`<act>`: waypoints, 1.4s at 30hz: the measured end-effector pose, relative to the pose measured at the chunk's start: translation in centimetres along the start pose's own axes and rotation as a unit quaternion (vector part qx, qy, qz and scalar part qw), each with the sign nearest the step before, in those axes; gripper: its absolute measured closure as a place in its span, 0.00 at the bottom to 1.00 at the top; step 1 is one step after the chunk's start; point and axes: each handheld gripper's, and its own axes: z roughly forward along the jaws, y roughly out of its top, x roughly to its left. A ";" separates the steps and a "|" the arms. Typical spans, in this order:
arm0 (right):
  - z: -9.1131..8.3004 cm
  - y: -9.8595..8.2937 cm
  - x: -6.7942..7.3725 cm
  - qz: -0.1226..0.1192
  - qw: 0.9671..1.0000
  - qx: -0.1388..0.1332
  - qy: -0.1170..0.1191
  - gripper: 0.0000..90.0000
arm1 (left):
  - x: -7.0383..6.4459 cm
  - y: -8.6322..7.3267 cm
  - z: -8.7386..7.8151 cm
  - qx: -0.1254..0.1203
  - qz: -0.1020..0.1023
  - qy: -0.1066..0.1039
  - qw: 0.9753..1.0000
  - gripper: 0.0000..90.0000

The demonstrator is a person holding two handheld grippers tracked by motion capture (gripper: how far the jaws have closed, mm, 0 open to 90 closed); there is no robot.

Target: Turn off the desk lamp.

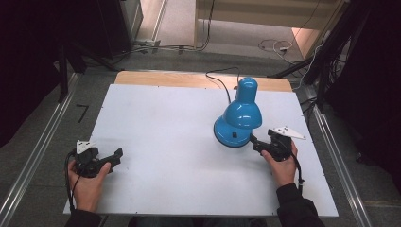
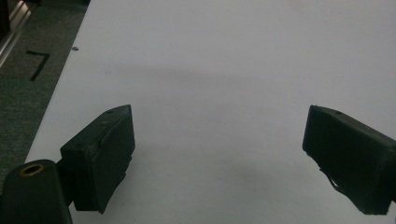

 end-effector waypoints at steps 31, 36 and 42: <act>-5.1 -1.7 -5.1 0.021 0.998 -0.002 -0.053 0.15 | 0.0 0.0 -0.1 -0.002 -0.001 0.001 1.000 0.11; -6.2 -2.5 -6.6 0.030 0.997 0.004 -0.072 0.15 | 0.0 0.0 -0.1 -0.002 0.000 0.001 1.000 0.11; -6.8 -3.7 -8.1 0.030 0.994 0.029 -0.099 0.13 | 0.0 0.0 -0.1 -0.003 0.000 0.002 1.000 0.11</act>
